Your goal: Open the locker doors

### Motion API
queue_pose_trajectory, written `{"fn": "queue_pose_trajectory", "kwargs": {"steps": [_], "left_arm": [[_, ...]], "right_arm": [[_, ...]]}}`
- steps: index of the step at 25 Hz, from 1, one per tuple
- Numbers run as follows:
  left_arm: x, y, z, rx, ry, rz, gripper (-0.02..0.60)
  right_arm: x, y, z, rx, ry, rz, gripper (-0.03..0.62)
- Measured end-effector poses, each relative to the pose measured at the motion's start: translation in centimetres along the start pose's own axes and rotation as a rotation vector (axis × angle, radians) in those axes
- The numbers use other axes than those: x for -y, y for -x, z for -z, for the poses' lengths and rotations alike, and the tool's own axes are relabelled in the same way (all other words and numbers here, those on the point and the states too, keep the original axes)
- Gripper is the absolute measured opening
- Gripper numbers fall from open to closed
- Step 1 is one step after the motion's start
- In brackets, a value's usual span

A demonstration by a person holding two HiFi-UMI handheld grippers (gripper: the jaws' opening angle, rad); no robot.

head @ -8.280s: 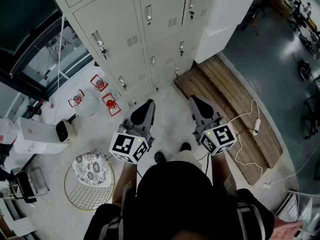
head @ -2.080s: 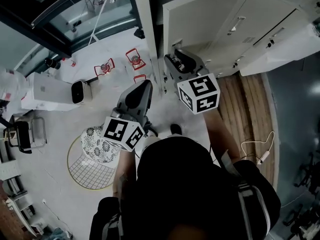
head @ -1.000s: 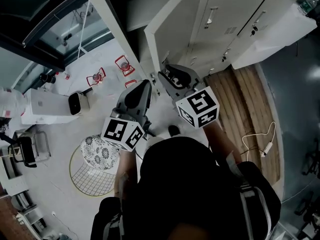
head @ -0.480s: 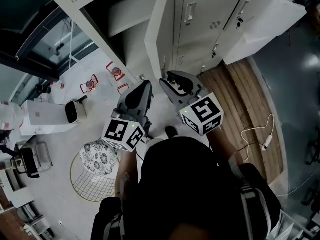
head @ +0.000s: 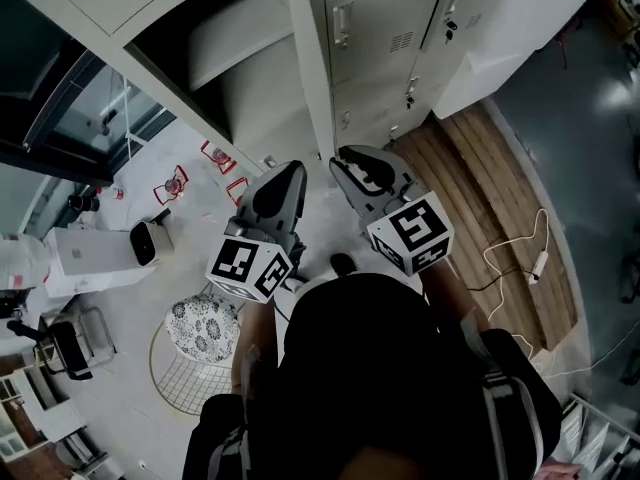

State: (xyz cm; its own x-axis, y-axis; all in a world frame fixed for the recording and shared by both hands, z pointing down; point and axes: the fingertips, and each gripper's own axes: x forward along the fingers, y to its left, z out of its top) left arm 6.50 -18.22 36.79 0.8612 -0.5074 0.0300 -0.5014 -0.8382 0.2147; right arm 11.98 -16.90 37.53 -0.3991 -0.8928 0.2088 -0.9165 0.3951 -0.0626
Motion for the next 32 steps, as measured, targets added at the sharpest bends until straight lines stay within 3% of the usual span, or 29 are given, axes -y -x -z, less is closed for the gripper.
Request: {"fn": "queue_pose_trajectory", "kwargs": {"steps": [14, 32], "left_arm": [[4.3, -3.1, 0.7, -0.025, -0.008, 0.11, 0.017], [5.4, -4.0, 1.1, -0.038, -0.022, 0.121, 0.017]], "right_arm": [[5.8, 4.2, 0.3, 0.02, -0.009, 0.157, 0.034], [14.8, 6.6, 0.7, 0.048, -0.024, 0.345, 0.008]]}}
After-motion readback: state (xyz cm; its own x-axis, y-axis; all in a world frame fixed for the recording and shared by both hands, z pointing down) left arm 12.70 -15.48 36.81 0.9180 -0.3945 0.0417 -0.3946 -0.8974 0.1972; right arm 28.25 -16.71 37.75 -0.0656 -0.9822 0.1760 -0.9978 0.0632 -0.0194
